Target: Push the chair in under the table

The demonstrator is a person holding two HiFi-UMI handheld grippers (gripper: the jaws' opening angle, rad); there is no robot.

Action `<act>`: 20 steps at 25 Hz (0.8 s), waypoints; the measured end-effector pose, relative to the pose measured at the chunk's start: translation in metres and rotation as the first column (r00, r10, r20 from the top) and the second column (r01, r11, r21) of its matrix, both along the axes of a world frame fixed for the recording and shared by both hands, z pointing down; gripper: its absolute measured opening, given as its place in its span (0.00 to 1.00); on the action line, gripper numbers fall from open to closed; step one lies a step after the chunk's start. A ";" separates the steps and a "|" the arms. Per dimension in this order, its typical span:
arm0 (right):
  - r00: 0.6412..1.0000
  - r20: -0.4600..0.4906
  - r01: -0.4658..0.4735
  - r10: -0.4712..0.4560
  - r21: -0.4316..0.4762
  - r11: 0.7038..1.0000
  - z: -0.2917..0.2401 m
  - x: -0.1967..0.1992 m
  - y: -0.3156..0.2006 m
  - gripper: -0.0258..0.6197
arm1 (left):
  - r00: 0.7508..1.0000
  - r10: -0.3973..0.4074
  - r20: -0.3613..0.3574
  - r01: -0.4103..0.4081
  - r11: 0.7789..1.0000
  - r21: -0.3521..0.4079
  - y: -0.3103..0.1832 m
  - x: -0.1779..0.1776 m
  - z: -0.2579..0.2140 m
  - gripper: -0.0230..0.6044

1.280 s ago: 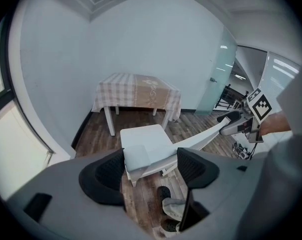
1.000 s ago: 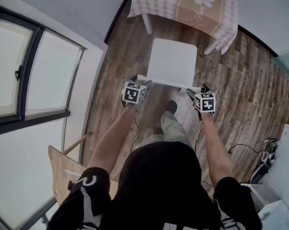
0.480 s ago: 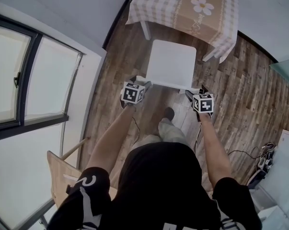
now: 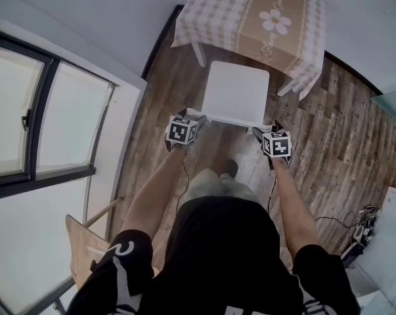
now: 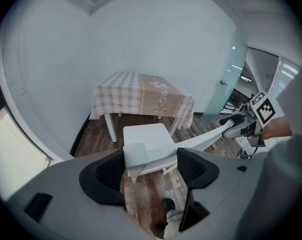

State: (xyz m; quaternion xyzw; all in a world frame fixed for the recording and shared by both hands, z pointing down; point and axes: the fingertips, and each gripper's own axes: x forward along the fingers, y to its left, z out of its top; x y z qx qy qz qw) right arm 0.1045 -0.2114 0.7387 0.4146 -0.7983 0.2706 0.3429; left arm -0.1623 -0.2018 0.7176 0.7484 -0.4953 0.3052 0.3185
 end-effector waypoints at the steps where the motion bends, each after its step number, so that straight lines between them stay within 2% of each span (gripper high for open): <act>1: 1.000 0.001 -0.001 0.001 0.001 1.000 0.000 0.001 -0.004 0.71 | 1.000 -0.001 0.000 0.001 1.000 0.001 -0.004 0.001 0.000 0.58; 20: 1.000 0.000 -0.019 0.019 0.005 1.000 0.001 0.016 -0.085 0.71 | 1.000 0.010 -0.003 -0.010 1.000 0.017 -0.089 0.016 0.001 0.58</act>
